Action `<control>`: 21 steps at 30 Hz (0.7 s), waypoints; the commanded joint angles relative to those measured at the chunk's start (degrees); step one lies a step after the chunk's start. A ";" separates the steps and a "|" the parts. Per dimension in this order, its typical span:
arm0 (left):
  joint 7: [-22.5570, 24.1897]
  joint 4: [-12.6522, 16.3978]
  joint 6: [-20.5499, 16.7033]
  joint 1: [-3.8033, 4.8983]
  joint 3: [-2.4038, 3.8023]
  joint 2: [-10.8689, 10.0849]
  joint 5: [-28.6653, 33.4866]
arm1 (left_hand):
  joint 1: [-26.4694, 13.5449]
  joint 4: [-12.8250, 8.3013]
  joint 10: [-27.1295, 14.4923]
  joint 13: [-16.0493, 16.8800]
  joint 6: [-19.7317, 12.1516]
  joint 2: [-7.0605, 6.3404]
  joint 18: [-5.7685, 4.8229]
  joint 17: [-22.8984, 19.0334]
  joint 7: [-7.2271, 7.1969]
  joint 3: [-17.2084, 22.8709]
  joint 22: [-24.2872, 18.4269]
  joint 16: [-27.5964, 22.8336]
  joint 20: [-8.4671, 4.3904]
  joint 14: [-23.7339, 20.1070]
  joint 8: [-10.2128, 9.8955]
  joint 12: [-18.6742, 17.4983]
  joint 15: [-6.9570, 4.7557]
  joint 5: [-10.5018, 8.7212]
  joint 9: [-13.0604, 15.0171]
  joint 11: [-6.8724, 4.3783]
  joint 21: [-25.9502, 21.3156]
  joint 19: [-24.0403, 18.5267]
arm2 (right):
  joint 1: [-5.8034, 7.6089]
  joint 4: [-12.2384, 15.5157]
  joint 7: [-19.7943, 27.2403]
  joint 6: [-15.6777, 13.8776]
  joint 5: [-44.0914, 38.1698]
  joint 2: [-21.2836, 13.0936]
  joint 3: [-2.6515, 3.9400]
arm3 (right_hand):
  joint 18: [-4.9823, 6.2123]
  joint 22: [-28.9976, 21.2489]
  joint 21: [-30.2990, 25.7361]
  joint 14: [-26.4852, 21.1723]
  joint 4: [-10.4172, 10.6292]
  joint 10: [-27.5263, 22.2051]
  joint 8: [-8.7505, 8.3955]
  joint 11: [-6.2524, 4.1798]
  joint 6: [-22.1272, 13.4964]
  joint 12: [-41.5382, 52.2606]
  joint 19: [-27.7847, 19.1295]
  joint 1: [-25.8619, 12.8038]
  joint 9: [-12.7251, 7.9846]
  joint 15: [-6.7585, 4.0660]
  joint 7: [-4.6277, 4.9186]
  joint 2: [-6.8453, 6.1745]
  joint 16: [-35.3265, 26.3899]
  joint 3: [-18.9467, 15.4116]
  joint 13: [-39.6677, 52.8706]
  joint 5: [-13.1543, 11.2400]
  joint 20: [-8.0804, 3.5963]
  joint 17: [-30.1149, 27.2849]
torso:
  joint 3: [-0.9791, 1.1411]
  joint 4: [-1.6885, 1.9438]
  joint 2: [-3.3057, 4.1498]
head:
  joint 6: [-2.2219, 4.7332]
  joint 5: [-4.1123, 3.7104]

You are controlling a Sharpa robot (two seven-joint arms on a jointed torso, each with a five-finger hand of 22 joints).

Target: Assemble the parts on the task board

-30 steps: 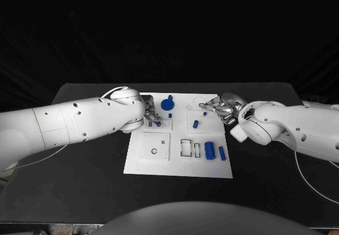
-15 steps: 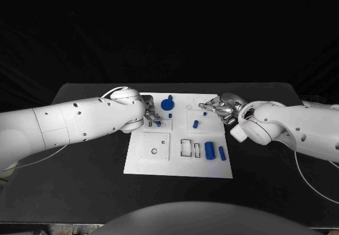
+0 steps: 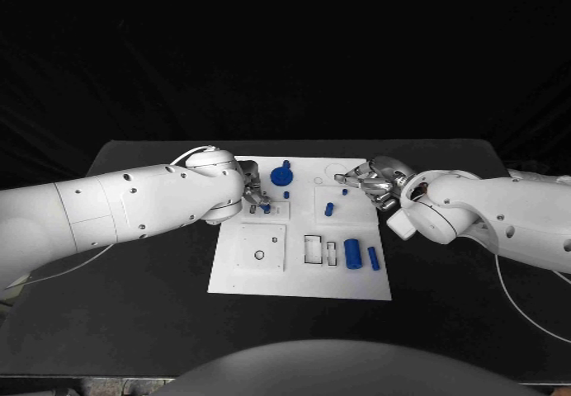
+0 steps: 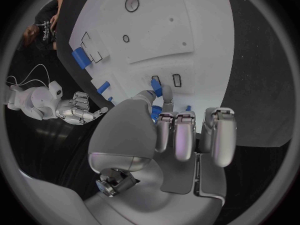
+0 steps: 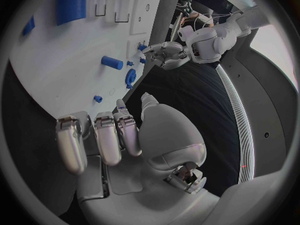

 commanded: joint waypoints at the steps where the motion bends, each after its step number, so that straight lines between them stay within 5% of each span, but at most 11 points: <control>1: 0.30 0.06 1.17 0.00 0.02 0.12 0.32 | -0.30 -0.08 5.96 15.09 0.11 -0.07 -0.43 15.09 -0.03 0.55 15.08 0.15 0.11 5.96 -0.19 0.14 0.43 -0.29 -0.17 0.31 0.14 5.82 | -0.04 -0.04 0.48 0.58 -0.27 0.05 0.00 | -0.38 15.07 0.26 6.08 -0.03 6.10 0.35 0.44 -0.23 -0.08 6.00 0.59 0.06 0.38 2.42 0.12 0.23 -0.31 14.90 0.23 0.48 15.06 | -0.02 0.07 0.01 | 0.00 -0.08; 21: 0.59 0.12 1.82 0.00 0.02 -0.37 0.68 | 0.08 -0.06 5.96 15.09 0.45 -0.52 -0.43 15.09 -0.04 0.84 15.08 0.15 0.18 5.96 -0.30 0.14 0.43 -0.34 -0.55 0.27 0.14 5.82 | -0.08 -0.12 0.49 0.60 -0.26 0.15 0.00 | -0.38 15.07 0.26 6.08 -0.03 6.10 0.37 0.45 -0.22 -0.08 6.00 0.61 0.06 0.38 2.43 0.13 0.23 -0.32 14.90 0.24 0.49 15.06 | 0.01 -0.02 0.02 | 0.00 0.15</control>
